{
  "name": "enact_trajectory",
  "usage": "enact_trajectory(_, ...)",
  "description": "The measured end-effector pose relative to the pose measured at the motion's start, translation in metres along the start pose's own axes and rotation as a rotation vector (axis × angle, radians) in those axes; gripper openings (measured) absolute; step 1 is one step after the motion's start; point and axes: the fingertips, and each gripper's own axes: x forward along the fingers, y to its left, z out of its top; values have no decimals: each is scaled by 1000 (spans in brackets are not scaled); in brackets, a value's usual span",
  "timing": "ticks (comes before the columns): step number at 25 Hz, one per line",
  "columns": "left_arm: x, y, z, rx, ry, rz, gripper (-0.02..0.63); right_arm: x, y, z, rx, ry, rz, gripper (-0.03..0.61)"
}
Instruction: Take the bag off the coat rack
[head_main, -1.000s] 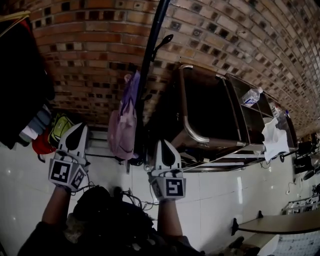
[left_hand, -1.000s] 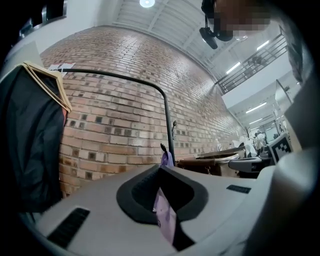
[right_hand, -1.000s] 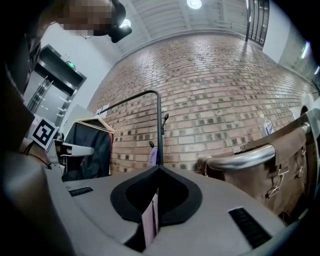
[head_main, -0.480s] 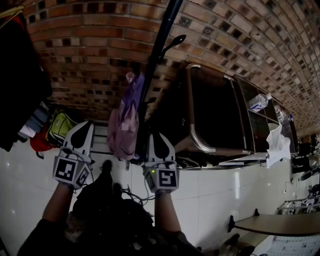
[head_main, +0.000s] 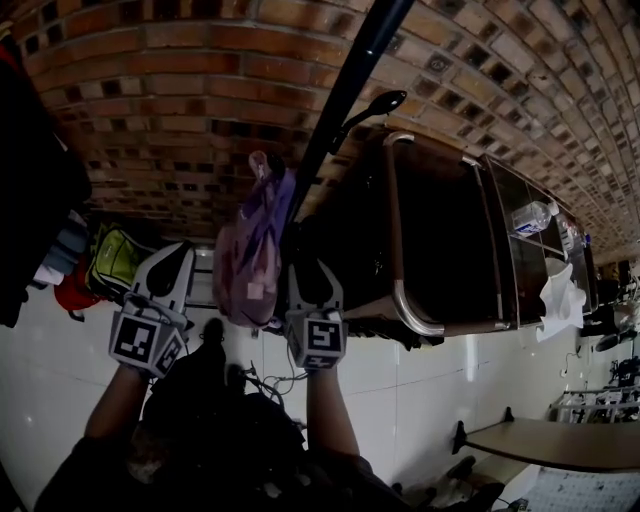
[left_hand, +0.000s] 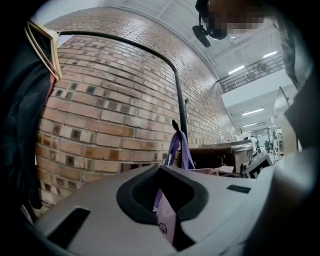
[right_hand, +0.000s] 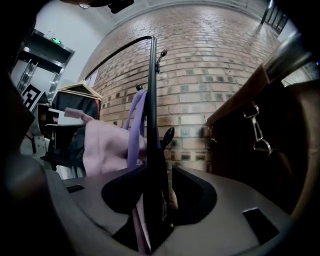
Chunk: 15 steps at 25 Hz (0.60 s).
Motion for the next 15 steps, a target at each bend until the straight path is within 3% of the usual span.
enact_trajectory(2, 11, 5, -6, 0, 24, -10, 18, 14, 1, -9, 10, 26, 20, 191)
enact_trajectory(11, 53, 15, -32, -8, 79, -65, 18, 57, 11, -24, 12, 86, 106, 193)
enact_trajectory(15, 65, 23, -37, -16, 94, -70, 18, 74, 13, -31, -2, 121, 82, 193)
